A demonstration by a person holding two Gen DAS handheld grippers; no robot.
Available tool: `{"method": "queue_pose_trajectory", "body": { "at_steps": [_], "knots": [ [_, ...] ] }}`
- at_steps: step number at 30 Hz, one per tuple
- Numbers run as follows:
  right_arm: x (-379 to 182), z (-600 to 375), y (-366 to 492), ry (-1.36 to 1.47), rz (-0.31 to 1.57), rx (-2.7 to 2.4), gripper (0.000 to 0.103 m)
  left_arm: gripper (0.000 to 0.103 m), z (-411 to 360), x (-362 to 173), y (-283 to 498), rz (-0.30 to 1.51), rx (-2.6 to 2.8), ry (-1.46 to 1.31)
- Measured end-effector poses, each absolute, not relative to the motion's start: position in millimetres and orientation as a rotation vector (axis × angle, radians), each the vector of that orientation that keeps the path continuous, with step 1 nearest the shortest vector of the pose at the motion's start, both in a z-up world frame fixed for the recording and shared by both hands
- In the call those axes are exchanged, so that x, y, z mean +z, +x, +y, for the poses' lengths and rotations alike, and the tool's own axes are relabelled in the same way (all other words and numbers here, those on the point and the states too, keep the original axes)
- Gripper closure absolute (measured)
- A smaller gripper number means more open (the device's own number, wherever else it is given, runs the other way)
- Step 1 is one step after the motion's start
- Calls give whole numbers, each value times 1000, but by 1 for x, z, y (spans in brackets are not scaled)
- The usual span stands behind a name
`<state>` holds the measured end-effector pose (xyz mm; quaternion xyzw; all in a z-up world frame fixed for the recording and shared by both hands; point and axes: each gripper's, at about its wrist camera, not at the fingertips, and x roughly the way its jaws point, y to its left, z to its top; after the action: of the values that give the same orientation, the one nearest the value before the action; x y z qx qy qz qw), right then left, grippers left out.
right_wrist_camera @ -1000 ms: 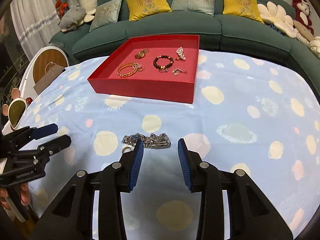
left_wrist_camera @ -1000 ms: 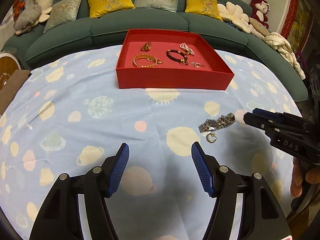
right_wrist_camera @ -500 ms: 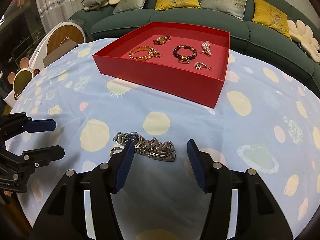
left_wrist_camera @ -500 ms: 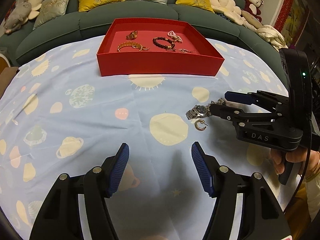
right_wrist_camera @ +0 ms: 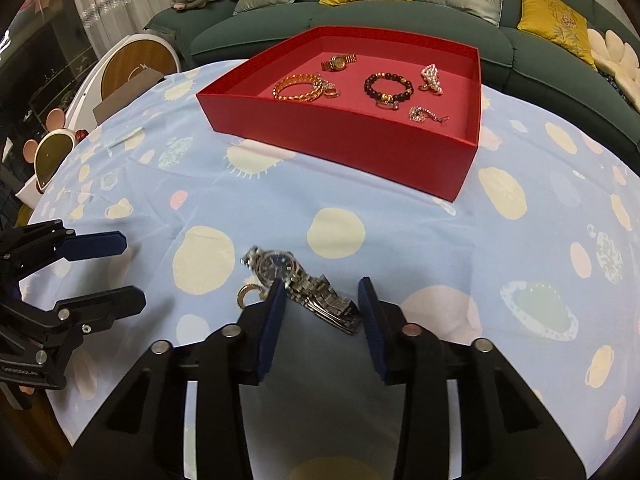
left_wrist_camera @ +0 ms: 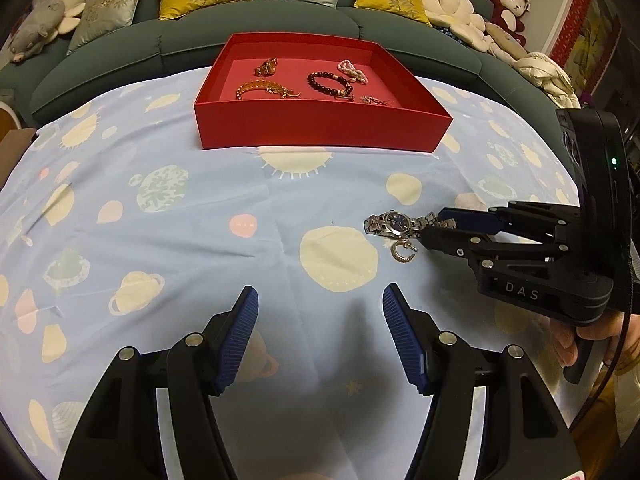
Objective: Organize jewelry
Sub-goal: 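Lower the right gripper onto the silver wristwatch band and close it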
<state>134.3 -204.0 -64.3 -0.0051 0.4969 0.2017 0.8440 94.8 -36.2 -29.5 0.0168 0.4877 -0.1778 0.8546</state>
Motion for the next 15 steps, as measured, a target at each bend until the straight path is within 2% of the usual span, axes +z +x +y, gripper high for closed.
{"method": "queue_pose_trajectory", "body": {
  "at_steps": [5, 15],
  "knots": [
    [-63, -201, 119, -38, 1083, 419, 82, 40, -39, -30, 96, 1021, -366, 39],
    [-62, -197, 114, -8, 1079, 396, 79, 40, -45, -35, 97, 1027, -357, 58]
  ]
}}
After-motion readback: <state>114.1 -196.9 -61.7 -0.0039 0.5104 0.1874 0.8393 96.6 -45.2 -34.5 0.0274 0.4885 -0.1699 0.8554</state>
